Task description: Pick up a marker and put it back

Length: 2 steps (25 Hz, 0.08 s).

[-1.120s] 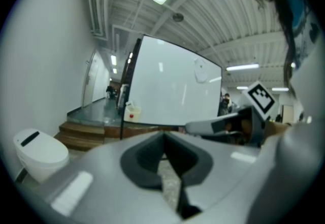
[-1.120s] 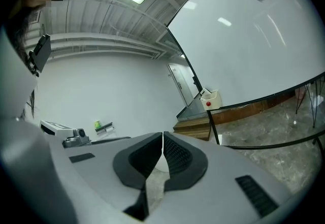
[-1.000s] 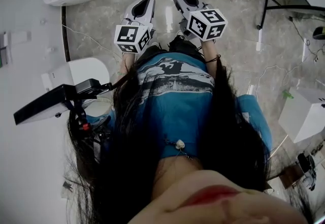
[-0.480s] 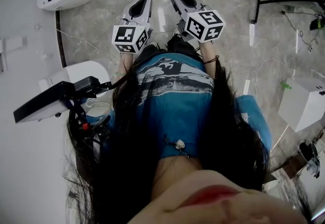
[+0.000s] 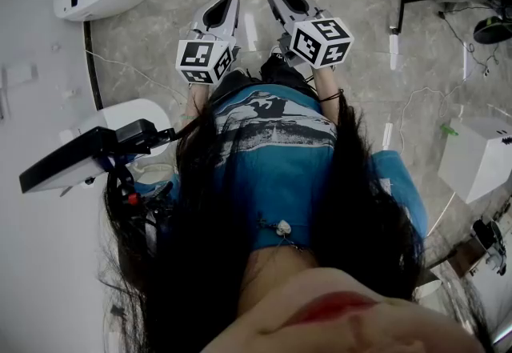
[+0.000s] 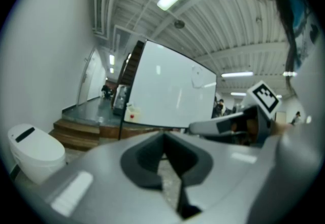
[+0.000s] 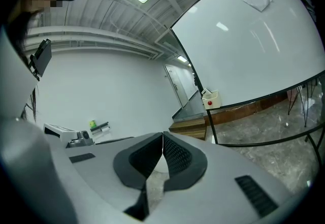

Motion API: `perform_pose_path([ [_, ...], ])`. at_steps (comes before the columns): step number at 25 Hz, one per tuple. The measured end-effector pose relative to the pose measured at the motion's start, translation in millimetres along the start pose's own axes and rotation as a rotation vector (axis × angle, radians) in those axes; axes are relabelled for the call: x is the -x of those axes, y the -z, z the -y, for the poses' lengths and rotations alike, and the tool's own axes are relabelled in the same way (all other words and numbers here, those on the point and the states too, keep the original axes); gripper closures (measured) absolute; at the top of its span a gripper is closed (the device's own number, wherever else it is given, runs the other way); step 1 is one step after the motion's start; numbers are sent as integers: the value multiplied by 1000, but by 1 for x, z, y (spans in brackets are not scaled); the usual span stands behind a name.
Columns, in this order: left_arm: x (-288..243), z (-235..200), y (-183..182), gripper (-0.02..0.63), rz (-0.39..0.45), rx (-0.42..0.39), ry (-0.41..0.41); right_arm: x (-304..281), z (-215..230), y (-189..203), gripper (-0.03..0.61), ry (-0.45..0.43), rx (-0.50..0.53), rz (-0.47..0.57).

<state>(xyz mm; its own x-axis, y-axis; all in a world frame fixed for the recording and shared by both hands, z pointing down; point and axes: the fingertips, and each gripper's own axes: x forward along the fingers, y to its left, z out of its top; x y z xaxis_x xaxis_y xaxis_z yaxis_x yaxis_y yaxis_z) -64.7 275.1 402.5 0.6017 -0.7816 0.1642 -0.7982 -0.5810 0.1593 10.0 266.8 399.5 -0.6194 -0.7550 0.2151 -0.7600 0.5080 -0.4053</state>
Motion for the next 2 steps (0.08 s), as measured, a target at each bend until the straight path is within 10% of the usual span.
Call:
perform_pose_path([
  [2,0,0,0,612,0,0,-1,0,0,0,565,0,2,0],
])
